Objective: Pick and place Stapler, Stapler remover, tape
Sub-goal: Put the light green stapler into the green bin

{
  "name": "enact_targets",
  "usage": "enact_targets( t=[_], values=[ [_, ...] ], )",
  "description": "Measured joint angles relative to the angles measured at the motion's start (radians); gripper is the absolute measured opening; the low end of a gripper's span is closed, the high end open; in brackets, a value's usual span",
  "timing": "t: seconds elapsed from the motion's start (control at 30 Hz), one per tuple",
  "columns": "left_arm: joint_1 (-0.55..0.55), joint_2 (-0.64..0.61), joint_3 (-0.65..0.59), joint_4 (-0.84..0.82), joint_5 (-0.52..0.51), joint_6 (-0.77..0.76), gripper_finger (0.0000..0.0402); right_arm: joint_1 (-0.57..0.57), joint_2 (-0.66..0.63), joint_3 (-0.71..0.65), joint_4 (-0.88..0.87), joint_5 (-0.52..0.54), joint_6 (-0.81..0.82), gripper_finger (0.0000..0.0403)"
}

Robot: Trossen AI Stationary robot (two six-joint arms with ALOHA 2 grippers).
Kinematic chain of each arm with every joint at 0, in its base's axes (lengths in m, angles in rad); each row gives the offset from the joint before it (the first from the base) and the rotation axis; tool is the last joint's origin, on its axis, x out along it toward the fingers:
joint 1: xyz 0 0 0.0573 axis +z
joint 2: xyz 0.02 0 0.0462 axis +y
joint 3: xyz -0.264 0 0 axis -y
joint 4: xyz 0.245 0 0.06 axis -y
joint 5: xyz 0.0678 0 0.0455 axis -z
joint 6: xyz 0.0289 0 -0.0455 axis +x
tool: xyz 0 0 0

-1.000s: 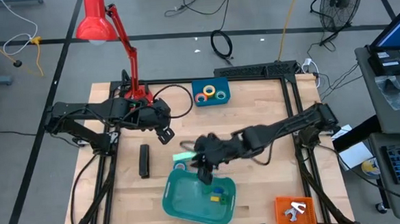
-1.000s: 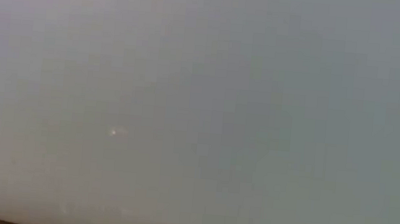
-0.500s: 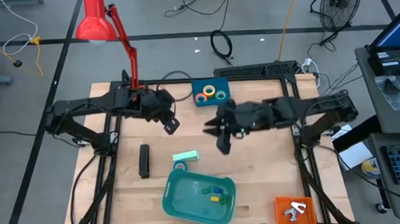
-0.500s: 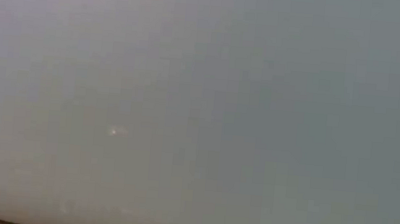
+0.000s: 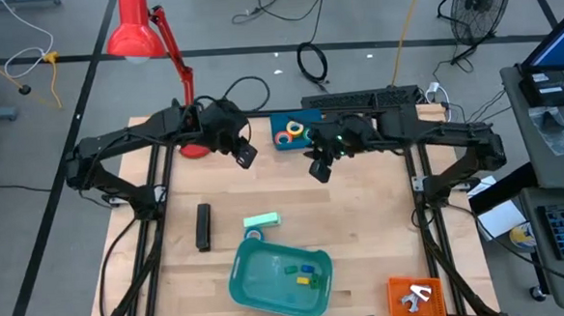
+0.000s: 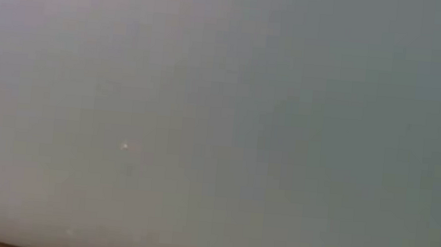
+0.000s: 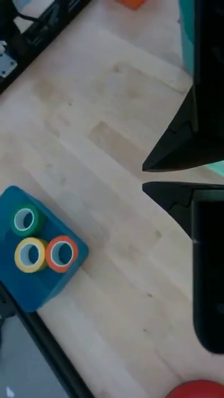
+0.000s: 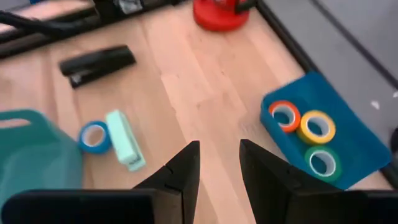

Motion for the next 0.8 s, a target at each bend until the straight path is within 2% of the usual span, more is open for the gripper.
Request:
enact_targets(
  t=[0.13,0.3,0.53,0.7,0.8],
  values=[
    [0.019,0.02,-0.001,-0.008,0.019,0.062,0.0035,-0.063,0.0,-0.137,0.104,-0.081,-0.012,0.0109],
    [0.044,0.043,0.0,-0.057,0.068,0.147,0.0035,-0.115,0.001,-0.354,0.299,-0.265,0.03,0.0109],
    [0.118,0.084,0.001,-0.093,0.079,0.171,0.0035,-0.127,0.001,-0.624,0.604,-0.442,0.121,0.0109],
    [0.141,0.128,0.0,-0.189,0.264,0.23,0.0035,-0.127,0.001,-0.708,0.68,-0.47,0.209,0.0109],
    [0.113,0.134,-0.05,-0.229,0.368,0.252,0.0035,-0.132,0.001,-0.72,0.698,-0.471,0.232,0.0109]
  ],
)
